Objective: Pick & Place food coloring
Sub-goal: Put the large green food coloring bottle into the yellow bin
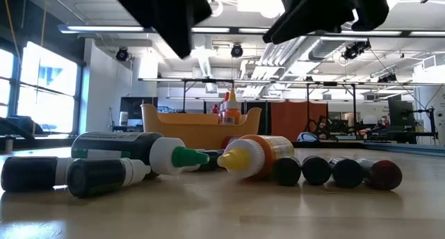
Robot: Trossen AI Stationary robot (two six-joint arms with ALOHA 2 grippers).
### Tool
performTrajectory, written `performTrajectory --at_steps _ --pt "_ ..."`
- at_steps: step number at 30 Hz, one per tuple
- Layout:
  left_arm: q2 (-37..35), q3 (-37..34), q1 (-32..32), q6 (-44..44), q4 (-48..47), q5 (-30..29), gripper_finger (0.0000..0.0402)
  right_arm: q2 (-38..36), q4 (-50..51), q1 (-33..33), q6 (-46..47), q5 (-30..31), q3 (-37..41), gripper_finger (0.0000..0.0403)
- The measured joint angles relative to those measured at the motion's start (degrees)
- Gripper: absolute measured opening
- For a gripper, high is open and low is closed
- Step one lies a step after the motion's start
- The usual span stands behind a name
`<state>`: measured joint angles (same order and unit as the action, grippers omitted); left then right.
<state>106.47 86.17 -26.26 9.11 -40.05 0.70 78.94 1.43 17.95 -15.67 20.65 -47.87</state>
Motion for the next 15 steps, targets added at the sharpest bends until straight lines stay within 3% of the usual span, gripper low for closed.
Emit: performTrajectory --at_steps 4,15 --pt "2.9 0.0 0.0 0.6 4.7 1.9 0.022 -0.2 -0.3 0.0 -2.0 0.9 0.0 0.017" --pt "8.9 0.0 0.1 1.9 4.8 1.2 0.022 -0.6 -0.4 0.2 -1.3 1.4 0.0 0.017"
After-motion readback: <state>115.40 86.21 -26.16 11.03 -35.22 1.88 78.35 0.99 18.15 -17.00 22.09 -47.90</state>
